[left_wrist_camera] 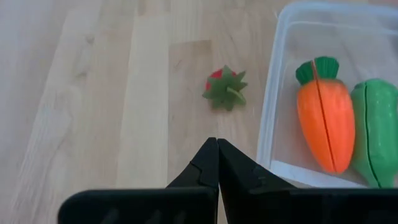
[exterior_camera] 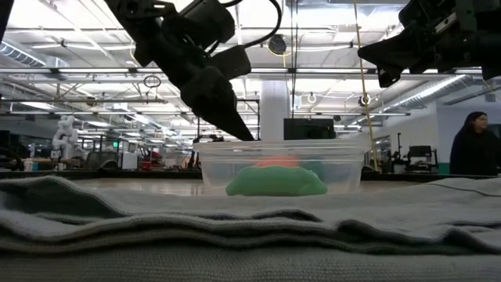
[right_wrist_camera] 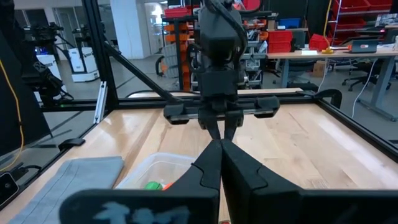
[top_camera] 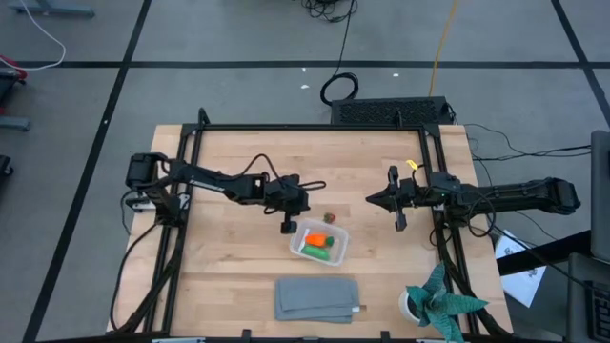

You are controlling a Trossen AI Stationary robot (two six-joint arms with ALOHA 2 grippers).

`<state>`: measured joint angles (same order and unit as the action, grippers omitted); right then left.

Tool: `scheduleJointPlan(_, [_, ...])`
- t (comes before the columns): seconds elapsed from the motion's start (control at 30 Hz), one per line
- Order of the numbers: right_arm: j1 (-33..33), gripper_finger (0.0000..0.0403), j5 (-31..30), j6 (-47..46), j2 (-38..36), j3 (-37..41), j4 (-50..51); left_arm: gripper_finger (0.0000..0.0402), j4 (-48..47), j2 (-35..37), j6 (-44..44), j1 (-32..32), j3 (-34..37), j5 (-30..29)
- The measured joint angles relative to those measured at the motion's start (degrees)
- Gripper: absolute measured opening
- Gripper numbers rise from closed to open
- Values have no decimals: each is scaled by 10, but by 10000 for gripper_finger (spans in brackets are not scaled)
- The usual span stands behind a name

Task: Pick and placing Produce into tupperware
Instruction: Adjust the transparent bin

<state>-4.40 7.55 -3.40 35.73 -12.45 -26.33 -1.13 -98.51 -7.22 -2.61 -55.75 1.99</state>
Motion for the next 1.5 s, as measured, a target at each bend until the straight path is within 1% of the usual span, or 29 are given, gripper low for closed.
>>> scheduleJointPlan(0.27, [0,0,0,0,1,0,1,0,11,-20,0,2,-2,1])
scheduleJointPlan(0.37, [0,0,0,0,4,0,0,0,-2,-31,0,2,0,1])
scheduleJointPlan(0.43, [0,0,0,0,4,0,2,0,10,-39,0,2,-1,2])
scheduleJointPlan(0.57, [0,0,0,0,5,0,1,0,8,-49,0,2,-1,10])
scheduleJointPlan(0.83, [0,0,0,0,7,0,0,0,-8,-50,4,13,-1,12])
scheduleJointPlan(0.93, [0,0,0,0,7,0,0,1,-8,-50,5,24,-1,25])
scheduleJointPlan(1.2, [0,0,0,0,7,0,0,0,-8,-50,20,51,-1,26])
scheduleJointPlan(1.5, [0,0,0,0,7,0,0,0,-8,-50,29,65,-1,25])
